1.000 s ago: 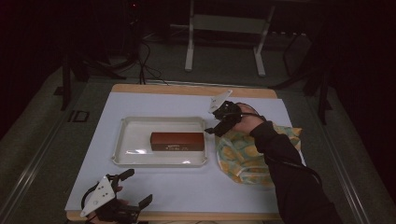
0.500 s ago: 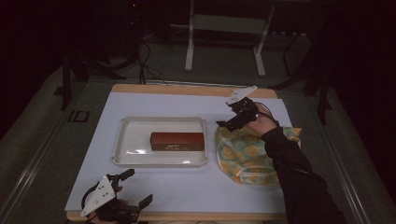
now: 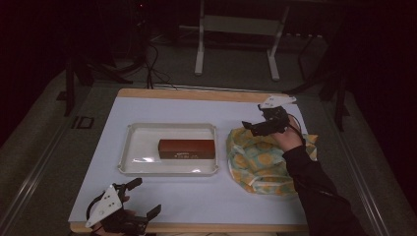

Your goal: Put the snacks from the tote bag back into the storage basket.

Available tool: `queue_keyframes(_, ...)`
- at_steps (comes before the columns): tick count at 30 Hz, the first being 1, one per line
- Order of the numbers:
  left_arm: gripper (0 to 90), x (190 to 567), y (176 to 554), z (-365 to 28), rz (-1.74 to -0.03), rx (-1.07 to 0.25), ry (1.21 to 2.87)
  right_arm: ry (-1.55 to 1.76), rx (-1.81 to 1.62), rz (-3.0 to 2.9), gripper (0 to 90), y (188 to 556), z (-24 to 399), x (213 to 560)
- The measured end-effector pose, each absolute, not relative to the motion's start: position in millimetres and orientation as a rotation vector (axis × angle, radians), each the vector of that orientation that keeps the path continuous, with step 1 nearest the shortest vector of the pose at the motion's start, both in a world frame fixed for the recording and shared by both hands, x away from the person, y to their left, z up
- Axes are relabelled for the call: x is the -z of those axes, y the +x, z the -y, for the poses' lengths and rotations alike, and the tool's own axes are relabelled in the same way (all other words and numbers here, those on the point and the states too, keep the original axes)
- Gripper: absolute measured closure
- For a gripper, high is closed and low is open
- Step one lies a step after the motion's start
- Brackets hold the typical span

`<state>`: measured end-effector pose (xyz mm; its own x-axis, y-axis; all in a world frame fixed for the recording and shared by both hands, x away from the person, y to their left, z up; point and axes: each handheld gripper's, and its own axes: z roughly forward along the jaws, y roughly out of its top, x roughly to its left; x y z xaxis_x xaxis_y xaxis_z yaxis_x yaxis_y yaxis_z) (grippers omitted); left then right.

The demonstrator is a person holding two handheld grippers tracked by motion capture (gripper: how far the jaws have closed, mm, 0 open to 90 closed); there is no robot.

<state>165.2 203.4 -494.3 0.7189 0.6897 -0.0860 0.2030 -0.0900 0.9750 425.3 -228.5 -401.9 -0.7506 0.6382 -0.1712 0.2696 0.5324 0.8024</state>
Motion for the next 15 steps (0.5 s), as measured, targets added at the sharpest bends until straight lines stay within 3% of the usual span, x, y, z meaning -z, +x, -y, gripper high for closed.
queue_keyframes(15, 0.1, 495, 166, -203, -0.729, -0.474, 1.647, 0.817, -1.134, -2.229, 11.1, 394, 267, 414)
